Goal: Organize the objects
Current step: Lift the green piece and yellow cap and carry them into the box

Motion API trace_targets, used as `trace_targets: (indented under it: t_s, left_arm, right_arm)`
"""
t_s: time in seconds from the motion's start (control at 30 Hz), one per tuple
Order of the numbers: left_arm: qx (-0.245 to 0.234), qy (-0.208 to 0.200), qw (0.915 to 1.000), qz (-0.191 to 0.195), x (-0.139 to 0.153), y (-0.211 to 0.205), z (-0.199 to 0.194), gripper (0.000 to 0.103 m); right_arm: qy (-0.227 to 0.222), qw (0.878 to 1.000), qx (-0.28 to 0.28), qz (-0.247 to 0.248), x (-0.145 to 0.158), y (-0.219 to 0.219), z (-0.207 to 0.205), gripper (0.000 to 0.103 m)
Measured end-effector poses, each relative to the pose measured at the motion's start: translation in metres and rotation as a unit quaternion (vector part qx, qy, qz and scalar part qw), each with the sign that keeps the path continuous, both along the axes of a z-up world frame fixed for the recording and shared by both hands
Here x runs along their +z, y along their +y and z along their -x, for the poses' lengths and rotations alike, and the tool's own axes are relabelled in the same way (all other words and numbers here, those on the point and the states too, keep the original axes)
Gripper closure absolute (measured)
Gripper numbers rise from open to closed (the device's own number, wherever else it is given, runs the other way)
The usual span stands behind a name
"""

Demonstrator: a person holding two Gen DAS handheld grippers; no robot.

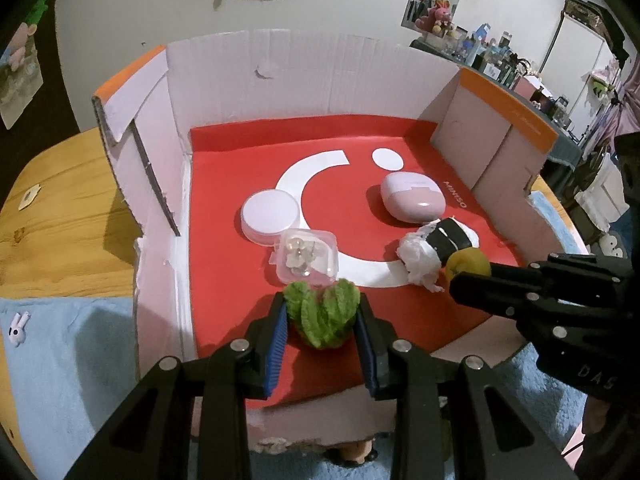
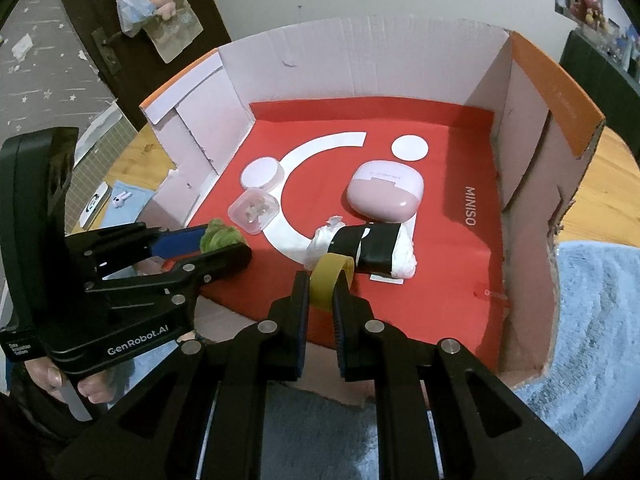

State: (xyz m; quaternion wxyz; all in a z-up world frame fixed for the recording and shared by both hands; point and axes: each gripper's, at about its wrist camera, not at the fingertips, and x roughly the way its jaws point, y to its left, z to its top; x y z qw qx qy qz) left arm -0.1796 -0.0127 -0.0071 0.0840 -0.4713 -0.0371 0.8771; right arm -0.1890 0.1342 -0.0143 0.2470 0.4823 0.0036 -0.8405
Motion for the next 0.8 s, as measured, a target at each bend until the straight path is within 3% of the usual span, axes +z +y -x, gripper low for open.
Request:
trace_targets:
  t_s: [0.8]
  left_arm:
    - [0.012, 0.004, 0.9999, -0.006, -0.002, -0.007, 0.028, 0.070]
  right_arm:
    - [0.013, 1.000, -0.023, 0.004, -0.010, 0.004, 0.028, 0.092]
